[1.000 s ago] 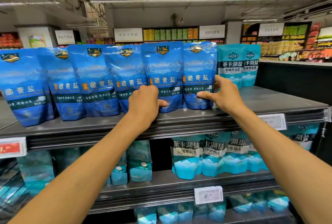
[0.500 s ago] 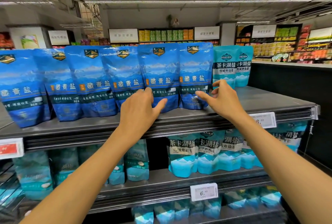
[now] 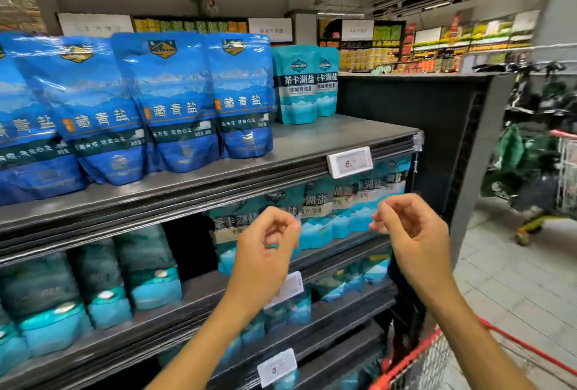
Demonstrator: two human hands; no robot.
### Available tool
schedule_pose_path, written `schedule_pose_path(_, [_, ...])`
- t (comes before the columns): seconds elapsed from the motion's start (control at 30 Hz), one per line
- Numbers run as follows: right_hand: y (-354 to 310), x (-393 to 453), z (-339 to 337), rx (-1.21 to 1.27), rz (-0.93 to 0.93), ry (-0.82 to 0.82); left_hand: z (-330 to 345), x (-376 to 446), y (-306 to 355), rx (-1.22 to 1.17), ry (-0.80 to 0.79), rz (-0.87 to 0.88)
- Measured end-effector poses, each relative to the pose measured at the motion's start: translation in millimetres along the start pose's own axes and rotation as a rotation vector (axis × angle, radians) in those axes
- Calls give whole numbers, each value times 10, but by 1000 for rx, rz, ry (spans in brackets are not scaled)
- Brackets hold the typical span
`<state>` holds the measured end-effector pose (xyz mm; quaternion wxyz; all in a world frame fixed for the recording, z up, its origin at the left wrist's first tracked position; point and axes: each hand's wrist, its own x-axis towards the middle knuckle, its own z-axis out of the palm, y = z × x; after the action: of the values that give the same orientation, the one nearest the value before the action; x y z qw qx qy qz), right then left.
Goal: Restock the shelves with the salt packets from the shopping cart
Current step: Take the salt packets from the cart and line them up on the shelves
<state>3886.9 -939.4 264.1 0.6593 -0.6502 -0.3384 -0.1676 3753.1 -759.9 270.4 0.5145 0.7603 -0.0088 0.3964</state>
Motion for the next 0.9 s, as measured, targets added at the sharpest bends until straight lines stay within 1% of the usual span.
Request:
schedule_pose_path(0.03, [64,-147,-120,-17,39,31,138,-66,-84,-89,-18,-48])
schedule_pose_path(0.1, [235,-473,-439,-78,127,119,508,-220,-265,-257,-105,-173])
schedule_pose_path(0.17, [401,-833,-799,-164,222,204,926,-410,-447,-321,-214,-284])
schedule_pose_path(0.27, [630,-1335,-1334,-239,370,325,1555,-704,-659,-336,-367,-434])
schedule_pose_path(0.4, [977,-2009,-2085,-328,565,521,2502,-1161,-831,-262,-644,-598])
schedule_pose_path(0.43, [1083,-2161,-2266,-335,613,574,2743,-1278,-888,-272,-700,-664])
schedule_pose_path(0.47, [1197,-2329,-2474,-347,654,634,2994,-1398,-937,-239,-777,-711])
schedule_pose_path(0.53, [1424,-2655,-2820,-381,735,718,3406,-1644,-1108,-124,-931,-736])
schedule_pose_path(0.6, [1692,-3016,-3182,-398,840,749,3844,-1941,-1322,-7,-1081,-803])
schedule_pose_path(0.63, [1845,-3203,-3359,-408,895,748,4078,-2106,-1454,53,-1131,-832])
schedule_pose_path(0.67, [1999,-3378,-3496,-428,952,750,4263,-2207,-1540,87,-1159,-862])
schedule_pose_path(0.73, [2313,-3699,-3727,-486,1065,767,4652,-2433,-1858,203,-1145,-936])
schedule_pose_path(0.83, [2862,-4208,-3957,-585,1211,737,5121,-2720,-2335,446,-1275,-883])
schedule_pose_path(0.87, [3016,-4353,-3975,-588,1285,714,5252,-2832,-2550,441,-1259,-864])
schedule_pose_path(0.9, [3226,-4525,-4012,-580,1364,690,5395,-2947,-2737,546,-1349,-743])
